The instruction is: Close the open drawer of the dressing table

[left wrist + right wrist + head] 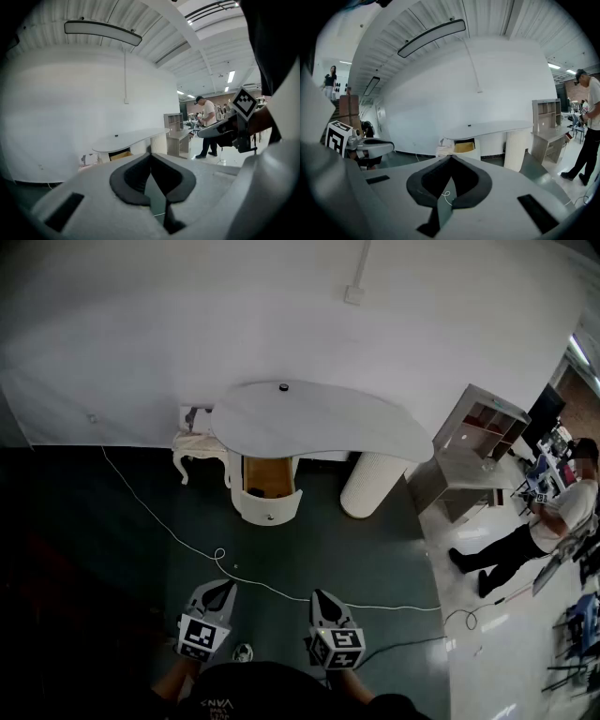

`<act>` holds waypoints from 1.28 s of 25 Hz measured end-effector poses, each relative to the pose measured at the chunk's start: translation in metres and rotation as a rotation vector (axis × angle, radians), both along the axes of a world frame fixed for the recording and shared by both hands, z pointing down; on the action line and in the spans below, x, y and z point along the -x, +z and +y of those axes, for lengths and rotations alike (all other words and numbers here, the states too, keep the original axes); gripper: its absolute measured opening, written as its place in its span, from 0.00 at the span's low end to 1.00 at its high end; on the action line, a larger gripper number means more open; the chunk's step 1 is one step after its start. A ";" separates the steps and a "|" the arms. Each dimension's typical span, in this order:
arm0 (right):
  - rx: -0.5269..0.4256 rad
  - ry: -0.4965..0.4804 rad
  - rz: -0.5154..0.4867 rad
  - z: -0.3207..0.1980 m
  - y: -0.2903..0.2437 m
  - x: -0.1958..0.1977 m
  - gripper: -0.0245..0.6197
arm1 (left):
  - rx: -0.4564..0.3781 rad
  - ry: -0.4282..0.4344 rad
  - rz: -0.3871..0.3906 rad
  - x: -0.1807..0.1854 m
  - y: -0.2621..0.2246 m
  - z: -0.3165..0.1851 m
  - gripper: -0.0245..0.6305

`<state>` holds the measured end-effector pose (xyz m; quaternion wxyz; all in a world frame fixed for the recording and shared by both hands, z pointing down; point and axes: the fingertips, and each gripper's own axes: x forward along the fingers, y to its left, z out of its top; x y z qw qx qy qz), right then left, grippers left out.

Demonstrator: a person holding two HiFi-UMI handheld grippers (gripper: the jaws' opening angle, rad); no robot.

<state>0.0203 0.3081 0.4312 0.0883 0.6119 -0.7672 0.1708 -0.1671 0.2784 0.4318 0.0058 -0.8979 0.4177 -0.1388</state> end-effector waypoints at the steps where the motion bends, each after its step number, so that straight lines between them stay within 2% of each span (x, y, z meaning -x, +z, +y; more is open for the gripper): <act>1: -0.002 0.004 -0.001 -0.003 0.000 0.003 0.04 | -0.001 0.006 -0.001 0.003 0.001 -0.003 0.07; 5: -0.023 0.020 -0.005 -0.014 -0.001 0.018 0.05 | -0.005 0.034 -0.034 0.017 0.005 -0.015 0.07; 8: -0.041 0.057 -0.008 -0.023 -0.001 0.027 0.05 | -0.007 0.037 -0.010 0.030 0.005 -0.027 0.07; 9: -0.043 0.069 -0.012 -0.026 0.000 0.030 0.07 | -0.004 0.040 -0.002 0.033 0.005 -0.030 0.07; 11: -0.040 0.091 -0.020 -0.030 0.003 0.033 0.17 | 0.003 0.062 0.000 0.038 0.004 -0.035 0.07; 13: -0.039 0.103 -0.026 -0.033 0.006 0.038 0.21 | 0.012 0.083 -0.001 0.043 0.002 -0.038 0.08; 14: -0.042 0.103 -0.030 -0.036 0.005 0.041 0.24 | 0.014 0.089 -0.003 0.047 0.001 -0.042 0.10; 16: -0.048 0.098 -0.033 -0.045 0.003 0.048 0.29 | 0.023 0.086 0.009 0.053 0.000 -0.050 0.23; 21: -0.046 0.089 -0.035 -0.053 0.011 0.049 0.37 | 0.051 0.077 0.038 0.052 0.013 -0.050 0.25; 32: -0.013 0.048 -0.035 -0.114 0.024 0.045 0.37 | 0.083 0.051 0.022 0.047 0.027 -0.101 0.25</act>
